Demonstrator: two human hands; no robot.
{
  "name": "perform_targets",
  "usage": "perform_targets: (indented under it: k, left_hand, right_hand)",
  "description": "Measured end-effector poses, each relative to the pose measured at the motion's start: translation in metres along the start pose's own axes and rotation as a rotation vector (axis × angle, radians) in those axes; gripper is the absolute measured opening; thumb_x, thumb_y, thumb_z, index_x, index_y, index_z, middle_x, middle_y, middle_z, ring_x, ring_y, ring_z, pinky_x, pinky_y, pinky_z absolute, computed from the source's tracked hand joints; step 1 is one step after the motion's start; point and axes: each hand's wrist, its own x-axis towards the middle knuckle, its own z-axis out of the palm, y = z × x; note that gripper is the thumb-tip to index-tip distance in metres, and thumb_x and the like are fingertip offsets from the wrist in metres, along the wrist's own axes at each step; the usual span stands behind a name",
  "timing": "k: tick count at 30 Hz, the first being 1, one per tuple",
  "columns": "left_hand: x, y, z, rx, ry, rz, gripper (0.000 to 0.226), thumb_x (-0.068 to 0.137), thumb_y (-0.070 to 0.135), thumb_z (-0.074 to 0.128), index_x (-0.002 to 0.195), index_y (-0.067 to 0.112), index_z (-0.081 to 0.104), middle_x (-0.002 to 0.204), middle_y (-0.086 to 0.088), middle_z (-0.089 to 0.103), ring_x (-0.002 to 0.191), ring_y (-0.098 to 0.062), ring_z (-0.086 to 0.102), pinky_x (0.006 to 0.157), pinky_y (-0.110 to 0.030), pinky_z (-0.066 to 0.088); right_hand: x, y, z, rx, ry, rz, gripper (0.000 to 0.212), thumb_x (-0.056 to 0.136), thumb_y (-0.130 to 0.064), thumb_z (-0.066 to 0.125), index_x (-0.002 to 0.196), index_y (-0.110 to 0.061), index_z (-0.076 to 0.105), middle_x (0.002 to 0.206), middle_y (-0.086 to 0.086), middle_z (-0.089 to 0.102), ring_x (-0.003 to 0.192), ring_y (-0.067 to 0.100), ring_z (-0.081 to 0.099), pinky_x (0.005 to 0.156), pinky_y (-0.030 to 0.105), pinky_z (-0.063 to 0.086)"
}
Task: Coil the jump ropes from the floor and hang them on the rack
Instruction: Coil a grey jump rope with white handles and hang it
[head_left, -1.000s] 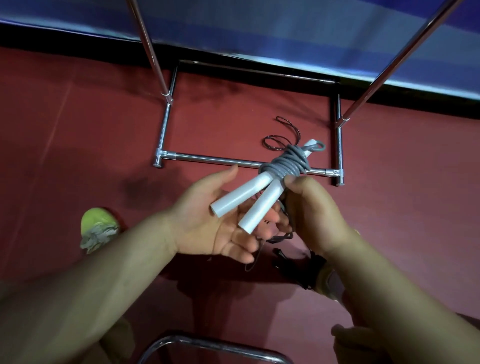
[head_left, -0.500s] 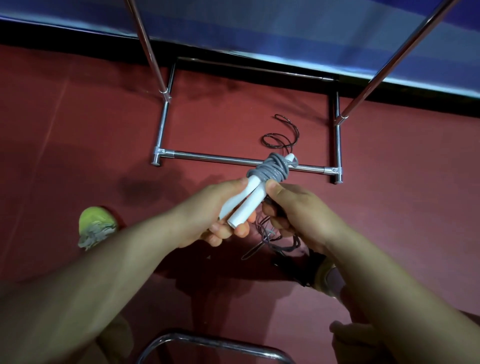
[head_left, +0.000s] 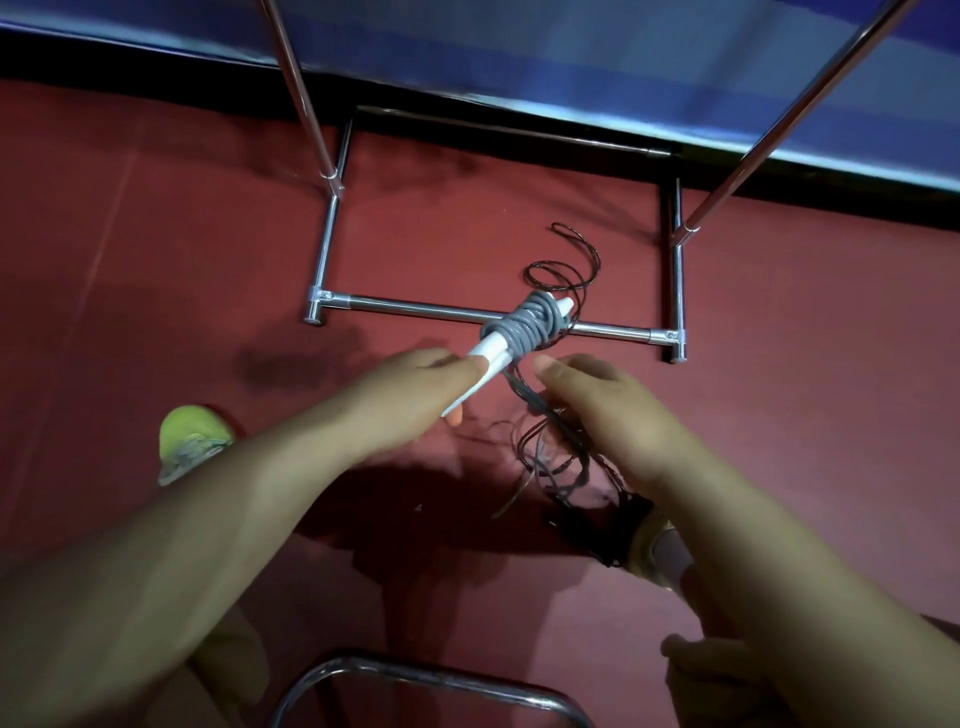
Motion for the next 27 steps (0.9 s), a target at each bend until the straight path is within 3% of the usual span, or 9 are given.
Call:
perform_targets:
  k: [4, 7, 11, 15, 17, 20, 22, 25, 27]
  left_hand:
    - [0.002, -0.001, 0.004, 0.018, 0.059, 0.053, 0.029, 0.087, 0.048, 0.055, 0.087, 0.021, 0.062, 0.071, 0.005, 0.055, 0.064, -0.016, 0.049, 0.067, -0.032, 0.040]
    - [0.001, -0.001, 0.004, 0.026, 0.060, 0.086, 0.037, 0.076, 0.054, 0.063, 0.102, 0.028, 0.063, 0.079, 0.006, 0.059, 0.067, -0.013, 0.052, 0.066, -0.028, 0.039]
    - [-0.001, -0.003, 0.007, 0.112, 0.086, 0.138, 0.031, 0.076, 0.037, 0.074, 0.101, 0.030, 0.057, 0.085, 0.011, 0.058, 0.075, -0.011, 0.054, 0.063, -0.026, 0.037]
    - [-0.004, 0.002, 0.009, 0.137, 0.102, 0.166, 0.041, 0.073, 0.039, 0.074, 0.103, 0.029, 0.048, 0.083, 0.017, 0.050, 0.071, -0.002, 0.048, 0.060, -0.026, 0.035]
    - [-0.006, 0.004, 0.009, 0.072, 0.044, 0.151, 0.045, 0.071, 0.046, 0.075, 0.104, 0.028, 0.050, 0.083, 0.017, 0.053, 0.069, -0.002, 0.050, 0.062, -0.025, 0.037]
    - [-0.008, 0.008, 0.008, -0.261, -0.087, 0.080, 0.053, 0.063, 0.053, 0.076, 0.101, 0.018, 0.062, 0.073, 0.004, 0.057, 0.063, -0.013, 0.052, 0.061, -0.028, 0.042]
    - [-0.009, 0.010, 0.008, -0.468, -0.176, -0.043, 0.057, 0.062, 0.055, 0.063, 0.102, 0.014, 0.065, 0.070, 0.001, 0.060, 0.061, -0.016, 0.057, 0.061, -0.031, 0.048]
    - [-0.013, 0.013, 0.005, -0.561, -0.371, -0.119, 0.054, 0.067, 0.059, 0.048, 0.096, 0.017, 0.067, 0.077, -0.005, 0.071, 0.071, -0.025, 0.067, 0.077, -0.044, 0.054]
    - [-0.015, 0.014, 0.002, -0.628, -0.532, -0.153, 0.066, 0.070, 0.064, 0.039, 0.091, 0.011, 0.072, 0.085, -0.014, 0.072, 0.074, -0.029, 0.069, 0.073, -0.041, 0.054]
  right_hand:
    - [0.001, 0.001, 0.000, 0.242, -0.021, 0.026, 0.024, 0.096, -0.026, 0.053, 0.095, -0.004, 0.061, 0.065, 0.006, 0.061, 0.051, 0.018, 0.044, 0.047, 0.028, 0.033]
    - [0.004, 0.001, -0.002, 0.333, -0.053, 0.048, 0.027, 0.094, -0.033, 0.055, 0.092, -0.007, 0.061, 0.062, 0.004, 0.059, 0.048, 0.015, 0.041, 0.041, 0.023, 0.030]
    - [0.001, 0.002, -0.001, 0.294, -0.114, 0.057, 0.045, 0.076, -0.050, 0.064, 0.093, -0.009, 0.063, 0.055, -0.003, 0.045, 0.044, 0.011, 0.031, 0.039, 0.020, 0.023]
    - [0.002, 0.004, -0.001, 0.254, -0.087, -0.018, 0.033, 0.083, -0.044, 0.064, 0.084, -0.012, 0.068, 0.054, -0.005, 0.041, 0.045, 0.011, 0.029, 0.040, 0.021, 0.024]
    - [0.003, 0.004, -0.002, 0.289, -0.077, -0.038, 0.027, 0.076, -0.044, 0.062, 0.065, -0.020, 0.067, 0.055, -0.003, 0.040, 0.047, 0.012, 0.026, 0.042, 0.023, 0.022]
    - [0.005, 0.006, -0.003, 0.308, -0.055, -0.069, 0.027, 0.071, -0.039, 0.059, 0.050, -0.022, 0.061, 0.055, -0.001, 0.040, 0.049, 0.014, 0.026, 0.044, 0.025, 0.021]
    - [0.006, 0.007, -0.002, 0.340, -0.061, -0.118, 0.023, 0.066, -0.039, 0.061, 0.054, -0.020, 0.057, 0.054, 0.001, 0.040, 0.049, 0.014, 0.029, 0.045, 0.025, 0.023]
    - [0.009, 0.009, -0.003, 0.377, -0.121, -0.202, 0.038, 0.060, -0.046, 0.057, 0.070, -0.010, 0.050, 0.055, 0.003, 0.039, 0.050, 0.015, 0.032, 0.049, 0.029, 0.025]
    - [0.008, 0.009, -0.002, 0.415, -0.172, -0.254, 0.042, 0.063, -0.045, 0.056, 0.079, -0.006, 0.051, 0.055, 0.004, 0.038, 0.051, 0.017, 0.033, 0.052, 0.033, 0.024]
